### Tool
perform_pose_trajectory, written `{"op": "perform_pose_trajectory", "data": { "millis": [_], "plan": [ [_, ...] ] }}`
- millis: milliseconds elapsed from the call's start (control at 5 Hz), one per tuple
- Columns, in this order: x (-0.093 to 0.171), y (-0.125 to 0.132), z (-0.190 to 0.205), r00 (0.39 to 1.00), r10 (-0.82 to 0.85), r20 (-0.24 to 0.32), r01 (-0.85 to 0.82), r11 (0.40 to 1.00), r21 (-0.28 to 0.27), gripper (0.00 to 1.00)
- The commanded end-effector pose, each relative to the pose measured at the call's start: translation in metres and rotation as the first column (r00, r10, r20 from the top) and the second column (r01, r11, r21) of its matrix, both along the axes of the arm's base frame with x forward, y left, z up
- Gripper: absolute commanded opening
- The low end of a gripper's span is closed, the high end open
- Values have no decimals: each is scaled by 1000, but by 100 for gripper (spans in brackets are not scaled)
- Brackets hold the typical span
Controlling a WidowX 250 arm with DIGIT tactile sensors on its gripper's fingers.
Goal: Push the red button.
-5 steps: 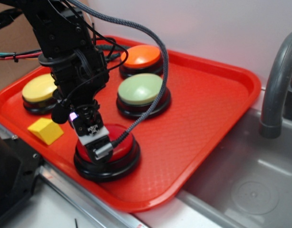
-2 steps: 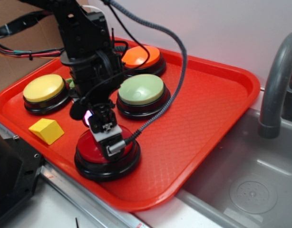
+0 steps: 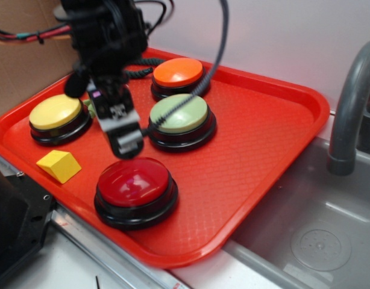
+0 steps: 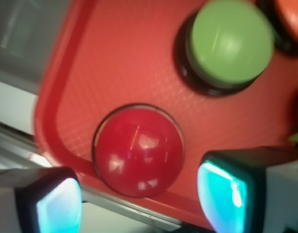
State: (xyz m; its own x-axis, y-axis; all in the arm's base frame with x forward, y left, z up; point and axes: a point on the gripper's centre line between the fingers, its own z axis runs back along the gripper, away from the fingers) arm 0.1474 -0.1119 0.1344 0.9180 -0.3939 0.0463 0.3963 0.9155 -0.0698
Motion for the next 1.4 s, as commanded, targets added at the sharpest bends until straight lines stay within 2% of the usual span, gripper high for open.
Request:
{"op": "perform_pose_trajectory", "data": {
  "millis": [0,400,600,1200],
  "plan": [
    [-8,13,35,996,43,81,-40,998,-43,100],
    [-3,7,24,999,41,31,-41,999,0,100],
    [2,8,5,999,32,-7,-32,999,10,100],
    [5,10,-8,999,37,-33,-36,999,11,100]
  ]
}}
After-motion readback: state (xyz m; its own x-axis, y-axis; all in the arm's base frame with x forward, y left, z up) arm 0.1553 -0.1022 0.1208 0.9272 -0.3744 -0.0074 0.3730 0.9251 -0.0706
